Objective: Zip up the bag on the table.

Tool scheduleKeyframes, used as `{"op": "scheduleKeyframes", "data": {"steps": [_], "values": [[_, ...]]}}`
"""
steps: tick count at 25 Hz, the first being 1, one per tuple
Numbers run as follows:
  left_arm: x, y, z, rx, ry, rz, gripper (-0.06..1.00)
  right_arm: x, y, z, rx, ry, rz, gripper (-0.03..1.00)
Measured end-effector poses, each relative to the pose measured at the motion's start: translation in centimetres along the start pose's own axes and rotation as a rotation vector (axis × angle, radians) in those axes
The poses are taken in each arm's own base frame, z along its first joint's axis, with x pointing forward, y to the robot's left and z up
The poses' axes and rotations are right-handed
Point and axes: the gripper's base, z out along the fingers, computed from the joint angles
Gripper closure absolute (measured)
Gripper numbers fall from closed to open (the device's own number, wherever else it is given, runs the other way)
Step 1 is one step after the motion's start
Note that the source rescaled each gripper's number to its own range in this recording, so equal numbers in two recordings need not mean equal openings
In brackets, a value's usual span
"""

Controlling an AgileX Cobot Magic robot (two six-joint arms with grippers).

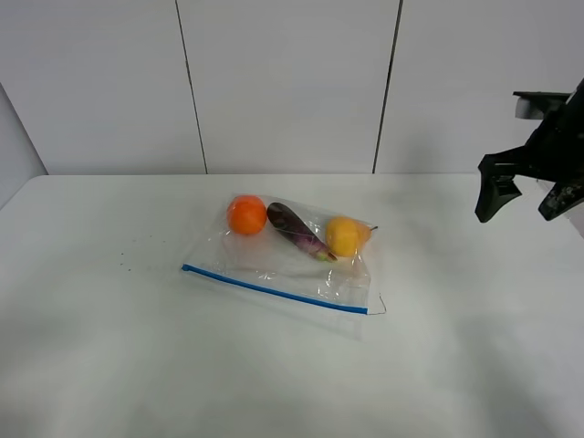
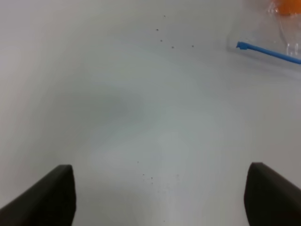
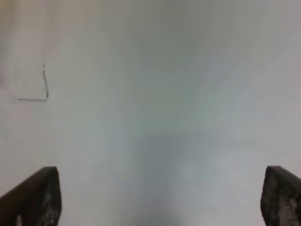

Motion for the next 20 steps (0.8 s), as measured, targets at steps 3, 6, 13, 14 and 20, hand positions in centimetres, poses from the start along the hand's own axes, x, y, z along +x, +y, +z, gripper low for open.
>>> {"op": "scheduleKeyframes", "data": {"steps": [3, 6, 13, 14, 20], "values": [[0.0, 0.0, 0.0, 0.0, 0.0, 0.002, -0.05, 0.9, 0.3, -2.7, 0.006, -0.074, -0.002, 0.03], [0.0, -0.1, 0.0, 0.012, 0.0, -0.004, -0.05, 2.0, 0.7, -5.3, 0.01, -0.149, -0.01, 0.03], [0.0, -0.2, 0.0, 0.018, 0.001, -0.006, -0.05, 8.3, 1.2, -6.9, 0.018, -0.174, -0.014, 0.03], [0.0, -0.2, 0.0, 0.018, 0.001, -0.006, -0.05, 9.5, 1.2, -6.4, 0.017, -0.153, -0.012, 0.03], [0.0, -0.2, 0.0, 0.019, 0.001, -0.006, -0.05, 17.3, 1.4, -3.9, 0.022, -0.175, -0.007, 0.03]]}}
